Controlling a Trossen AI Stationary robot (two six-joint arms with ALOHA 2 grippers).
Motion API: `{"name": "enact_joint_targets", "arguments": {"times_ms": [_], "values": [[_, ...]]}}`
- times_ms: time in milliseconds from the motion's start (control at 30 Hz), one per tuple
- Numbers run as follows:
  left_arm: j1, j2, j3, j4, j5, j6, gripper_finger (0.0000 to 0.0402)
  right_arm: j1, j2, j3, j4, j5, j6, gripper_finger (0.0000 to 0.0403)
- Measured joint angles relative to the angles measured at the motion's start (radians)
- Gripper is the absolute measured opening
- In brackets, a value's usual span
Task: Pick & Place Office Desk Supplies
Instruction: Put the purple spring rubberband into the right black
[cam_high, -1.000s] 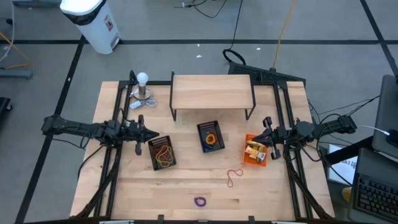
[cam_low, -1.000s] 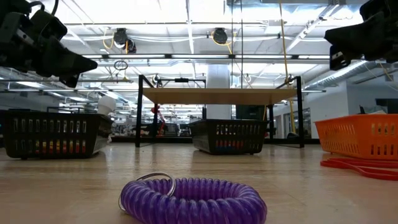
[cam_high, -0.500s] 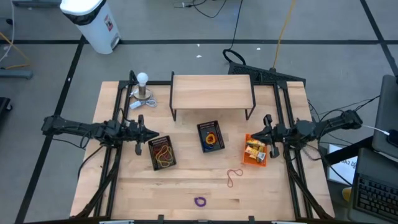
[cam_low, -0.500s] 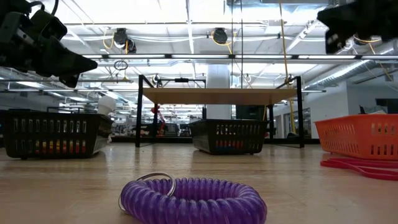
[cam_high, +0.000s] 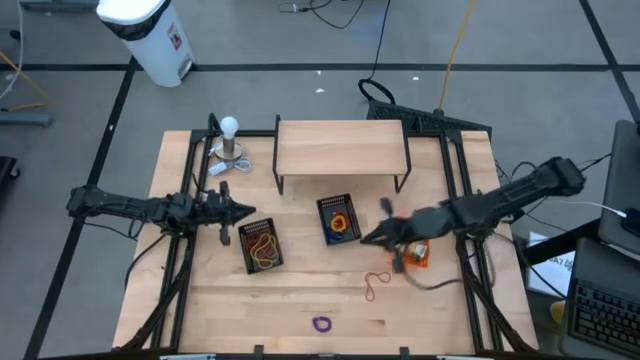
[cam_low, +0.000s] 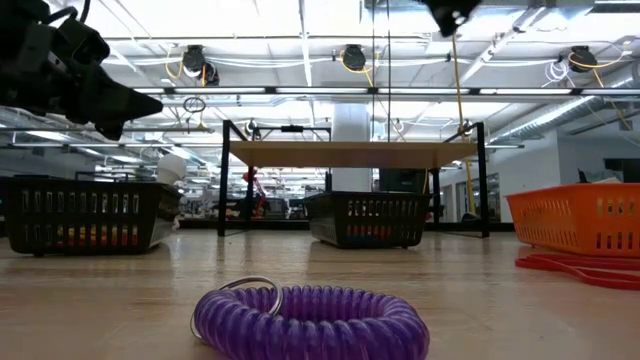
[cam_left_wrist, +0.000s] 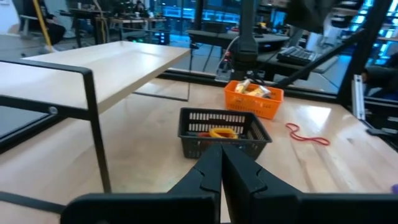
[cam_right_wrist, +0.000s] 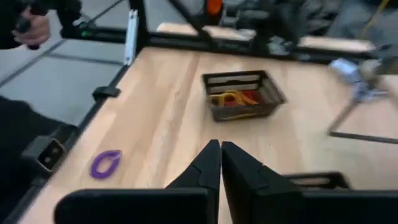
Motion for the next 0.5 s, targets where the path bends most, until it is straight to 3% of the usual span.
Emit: {"name": "enact_joint_targets", "arguments": {"times_ms": [133,267,500], "values": [[0.000,0.000,0.000,0.000,-0.012,-0.018,0.0006,0.009,0.174,0.139,-0.074,-0.005,0.045,0.0041],[0.000,0.000,0.000,-0.001,-0.012,-0.048,0.0019,0.033,0.305,0.216,-0.091,-0.005,0.046,0.0104],[0.000,0.000,0.000,-0.002,-0.012,-0.070,0.0011,0.083,0.492,0.256,0.034,-0.002,0.151,0.0208]]}}
